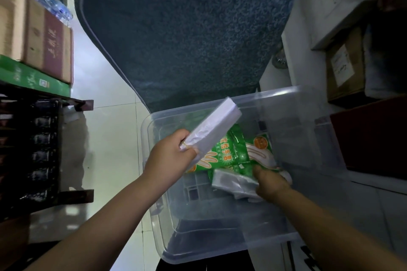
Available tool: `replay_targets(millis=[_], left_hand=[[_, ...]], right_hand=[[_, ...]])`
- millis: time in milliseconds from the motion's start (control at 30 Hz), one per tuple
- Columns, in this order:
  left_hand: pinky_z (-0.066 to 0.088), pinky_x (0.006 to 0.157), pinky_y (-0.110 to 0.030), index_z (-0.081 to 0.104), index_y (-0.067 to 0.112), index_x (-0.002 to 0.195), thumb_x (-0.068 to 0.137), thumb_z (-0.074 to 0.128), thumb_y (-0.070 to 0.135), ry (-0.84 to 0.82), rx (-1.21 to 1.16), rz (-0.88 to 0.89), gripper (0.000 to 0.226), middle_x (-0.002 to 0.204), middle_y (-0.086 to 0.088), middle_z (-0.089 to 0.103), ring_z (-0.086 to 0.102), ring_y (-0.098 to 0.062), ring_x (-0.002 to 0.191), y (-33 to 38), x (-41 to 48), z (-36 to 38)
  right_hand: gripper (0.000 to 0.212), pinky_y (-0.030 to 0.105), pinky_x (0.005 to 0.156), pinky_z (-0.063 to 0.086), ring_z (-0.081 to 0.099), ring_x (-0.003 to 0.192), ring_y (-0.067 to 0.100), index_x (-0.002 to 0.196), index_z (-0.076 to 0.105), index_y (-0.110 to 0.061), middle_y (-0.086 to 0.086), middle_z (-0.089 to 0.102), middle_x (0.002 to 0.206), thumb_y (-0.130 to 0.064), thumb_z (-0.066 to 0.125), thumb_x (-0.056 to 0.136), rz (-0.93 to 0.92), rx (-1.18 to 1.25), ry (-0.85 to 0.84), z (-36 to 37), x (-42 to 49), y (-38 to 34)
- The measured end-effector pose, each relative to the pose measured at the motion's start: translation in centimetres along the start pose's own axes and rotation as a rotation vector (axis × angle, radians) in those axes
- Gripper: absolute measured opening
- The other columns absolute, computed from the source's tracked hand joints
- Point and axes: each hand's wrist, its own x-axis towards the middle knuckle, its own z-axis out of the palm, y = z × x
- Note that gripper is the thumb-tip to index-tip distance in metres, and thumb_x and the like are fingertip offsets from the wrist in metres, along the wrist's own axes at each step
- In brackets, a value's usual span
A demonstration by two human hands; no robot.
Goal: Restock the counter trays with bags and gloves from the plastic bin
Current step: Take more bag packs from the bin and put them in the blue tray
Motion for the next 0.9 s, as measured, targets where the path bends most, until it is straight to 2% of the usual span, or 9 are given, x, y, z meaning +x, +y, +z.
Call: replay_targets(millis=[100, 233, 333, 467, 533, 633, 700, 767, 900], left_hand=[[0.036, 0.051, -0.029, 0.048, 0.033, 0.067, 0.076, 0.064, 0.025, 0.003, 0.005, 0.026, 0.02, 0.061, 0.008, 0.055, 0.051, -0.009, 0.059, 0.9, -0.7, -1.1], [0.04, 0.052, -0.029, 0.051, 0.03, 0.074, 0.078, 0.061, 0.025, 0.011, 0.013, 0.059, 0.012, 0.065, 0.008, 0.058, 0.054, -0.012, 0.06, 2.1, -2.3, -2.8], [0.034, 0.048, -0.024, 0.049, 0.029, 0.075, 0.08, 0.06, 0.021, 0.024, 0.044, 0.09, 0.013, 0.062, 0.011, 0.054, 0.052, -0.008, 0.058, 3.3, -3.7, -4.3], [0.03, 0.045, -0.022, 0.05, 0.027, 0.08, 0.081, 0.061, 0.018, 0.059, 0.042, 0.11, 0.014, 0.063, 0.009, 0.053, 0.049, -0.005, 0.056, 5.0, -5.4, -5.9], [0.035, 0.048, -0.024, 0.056, 0.021, 0.089, 0.08, 0.063, 0.017, 0.053, -0.051, 0.096, 0.011, 0.07, 0.003, 0.059, 0.053, -0.01, 0.06, 6.5, -6.2, -6.2], [0.048, 0.065, -0.037, 0.062, 0.014, 0.089, 0.076, 0.066, 0.012, -0.035, -0.309, 0.075, 0.013, 0.082, -0.012, 0.068, 0.062, -0.029, 0.075, 9.7, -7.5, -5.9], [0.051, 0.068, -0.039, 0.062, 0.014, 0.085, 0.077, 0.065, 0.01, -0.126, -0.556, 0.055, 0.009, 0.084, -0.014, 0.07, 0.066, -0.028, 0.076, 12.4, -8.7, -5.5], [0.053, 0.064, -0.033, 0.061, 0.015, 0.088, 0.085, 0.06, 0.01, -0.219, -0.773, 0.017, 0.006, 0.086, -0.01, 0.072, 0.069, -0.021, 0.074, 14.9, -9.8, -5.0], [0.055, 0.062, -0.035, 0.061, 0.013, 0.097, 0.095, 0.049, 0.023, -0.399, -1.022, -0.069, 0.016, 0.093, -0.017, 0.072, 0.07, -0.028, 0.08, 18.9, -11.7, -3.9]], right_hand=[[0.045, 0.034, 0.094, 0.046, 0.057, 0.116, 0.032, 0.13, 0.042, -0.015, 0.013, 0.058, 0.129, -0.009, 0.048, 0.086, 0.069, 0.082, 0.017, -0.9, -2.9, -0.8], [0.028, 0.032, 0.09, 0.046, 0.059, 0.11, 0.029, 0.109, 0.059, -0.017, 0.01, 0.065, 0.117, -0.013, 0.051, 0.082, 0.085, 0.133, 0.14, -3.6, -7.2, -1.4], [0.022, 0.027, 0.064, 0.039, 0.063, 0.09, 0.028, 0.098, 0.059, -0.013, 0.01, 0.068, 0.096, -0.013, 0.059, 0.076, 0.079, 0.448, 0.347, -6.5, -11.5, -2.0], [0.016, 0.027, 0.053, 0.039, 0.059, 0.067, 0.018, 0.076, 0.056, -0.022, -0.007, 0.059, 0.066, -0.012, 0.066, 0.069, 0.132, 0.79, 0.68, -10.6, -18.3, -4.0], [0.019, 0.026, 0.052, 0.046, 0.061, 0.064, 0.016, 0.072, 0.054, -0.022, -0.005, 0.062, 0.068, -0.01, 0.069, 0.07, 0.115, 0.992, 0.762, -12.1, -21.4, -5.4], [0.021, 0.027, 0.059, 0.053, 0.064, 0.071, 0.017, 0.082, 0.056, -0.021, 0.006, 0.067, 0.081, -0.009, 0.071, 0.073, 0.063, 1.245, 0.853, -13.7, -25.0, -7.7], [0.024, 0.016, 0.054, 0.05, 0.064, 0.069, 0.007, 0.086, 0.054, -0.022, 0.004, 0.066, 0.085, -0.007, 0.07, 0.076, 0.009, 1.397, 0.917, -14.2, -26.7, -8.9], [0.026, 0.013, 0.056, 0.051, 0.064, 0.073, 0.003, 0.09, 0.052, -0.024, 0.001, 0.065, 0.09, -0.007, 0.068, 0.08, -0.025, 1.533, 0.954, -14.5, -28.1, -9.8], [0.03, 0.035, 0.083, 0.055, 0.063, 0.092, 0.011, 0.095, 0.048, -0.032, -0.003, 0.062, 0.101, -0.01, 0.065, 0.084, 0.013, 1.552, 1.053, -14.2, -30.5, -9.5]])
